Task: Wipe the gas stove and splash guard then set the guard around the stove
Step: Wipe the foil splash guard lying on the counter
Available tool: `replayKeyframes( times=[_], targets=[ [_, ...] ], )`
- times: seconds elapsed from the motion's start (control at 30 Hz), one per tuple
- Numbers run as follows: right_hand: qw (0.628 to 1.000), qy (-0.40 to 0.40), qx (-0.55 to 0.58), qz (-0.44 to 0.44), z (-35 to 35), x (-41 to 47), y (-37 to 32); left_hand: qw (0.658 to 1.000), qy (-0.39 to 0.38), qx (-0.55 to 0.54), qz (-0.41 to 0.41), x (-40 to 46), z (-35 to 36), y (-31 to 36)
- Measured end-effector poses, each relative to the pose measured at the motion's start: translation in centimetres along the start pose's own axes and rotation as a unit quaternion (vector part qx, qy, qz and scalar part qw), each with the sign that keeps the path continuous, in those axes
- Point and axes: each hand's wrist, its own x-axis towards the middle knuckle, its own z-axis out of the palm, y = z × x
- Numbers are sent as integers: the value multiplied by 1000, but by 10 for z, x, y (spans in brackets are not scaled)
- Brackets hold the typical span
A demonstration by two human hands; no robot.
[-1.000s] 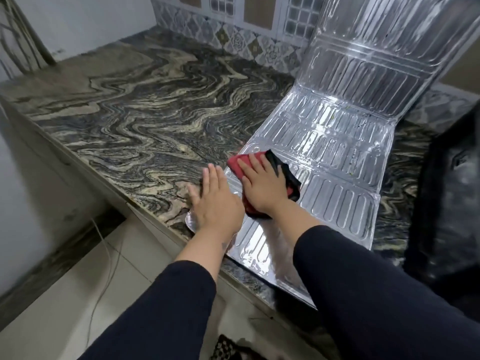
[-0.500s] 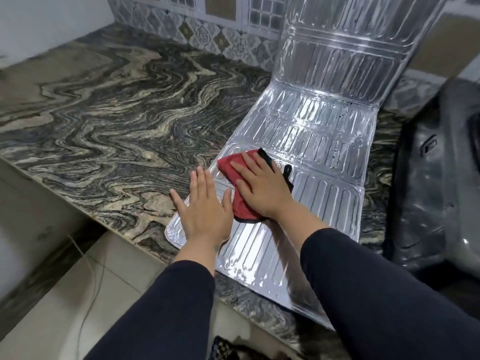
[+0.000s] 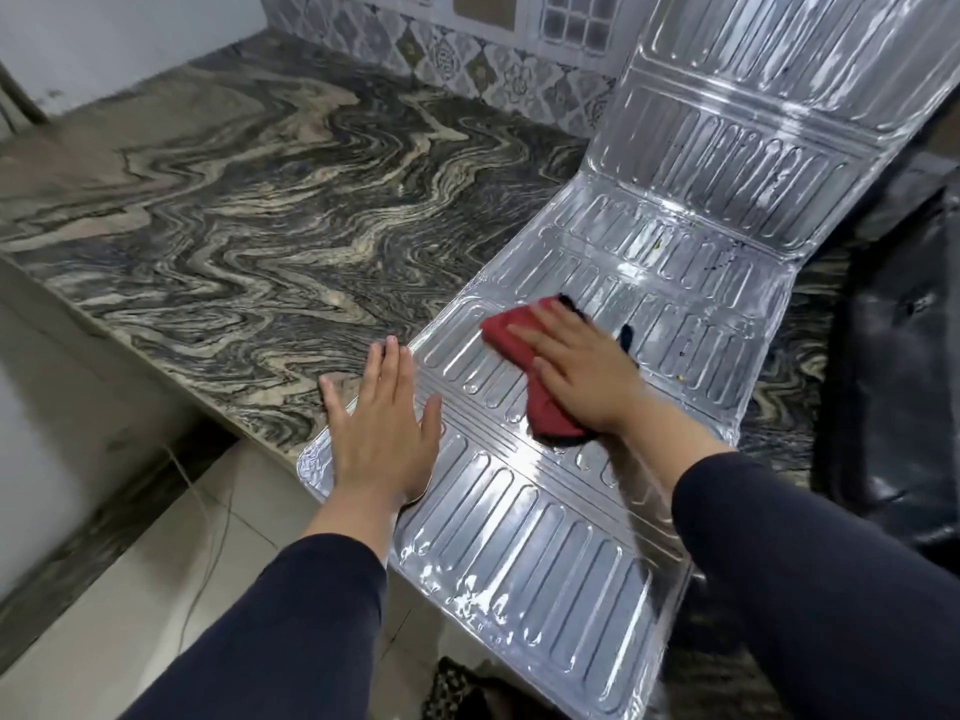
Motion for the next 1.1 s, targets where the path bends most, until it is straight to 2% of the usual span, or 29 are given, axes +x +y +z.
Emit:
replayKeyframes(
  times=[0.07, 0.13, 0.27, 0.37, 0.47, 0.6, 0.73, 0.9, 1.0, 1.1],
  targets=[
    [996, -8, -10, 86, -5, 2, 25, 1000, -3, -1, 1, 0, 1, 0],
    [991, -12, -9, 135, -8, 4, 34, 1000, -12, 2, 4, 0, 0, 0],
    [987, -8, 5, 157, -4, 5, 9, 998, -43, 40, -5, 9, -12, -13],
    [986, 4, 28, 164, 0, 4, -13, 998, -35, 37, -35, 19, -22, -14],
    [987, 15, 28, 159, 4, 4, -28, 1000, -14, 6, -9, 37, -23, 12],
    [992, 28, 21, 119, 7, 0, -31, 998, -39, -46, 18, 69, -16, 47],
    [997, 32, 37, 64, 6, 7, -29, 999, -26, -40, 16, 79, -6, 50],
    [998, 14, 59, 31, 9, 59, -33, 999, -9, -39, 14, 80, -3, 51],
    [999, 27, 42, 15, 4, 91, -4, 999, 7, -35, 18, 79, -1, 49],
    [999, 28, 24, 35, -5, 129, 46, 1000, 2, -30, 9, 79, 1, 48]
  ],
)
